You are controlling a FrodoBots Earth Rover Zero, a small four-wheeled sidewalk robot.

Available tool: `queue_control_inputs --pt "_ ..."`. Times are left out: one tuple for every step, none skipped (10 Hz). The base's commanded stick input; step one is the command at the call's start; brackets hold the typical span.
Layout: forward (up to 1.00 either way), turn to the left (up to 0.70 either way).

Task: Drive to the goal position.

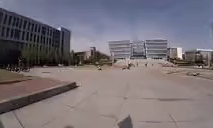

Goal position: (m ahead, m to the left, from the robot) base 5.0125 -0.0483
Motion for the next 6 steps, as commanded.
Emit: queue_control_inputs --pt "1.0 0.0" --pt "1.0 0.0" --pt "1.0 0.0" --pt "1.0 0.0" --pt "1.0 0.0" --pt "1.0 0.0"
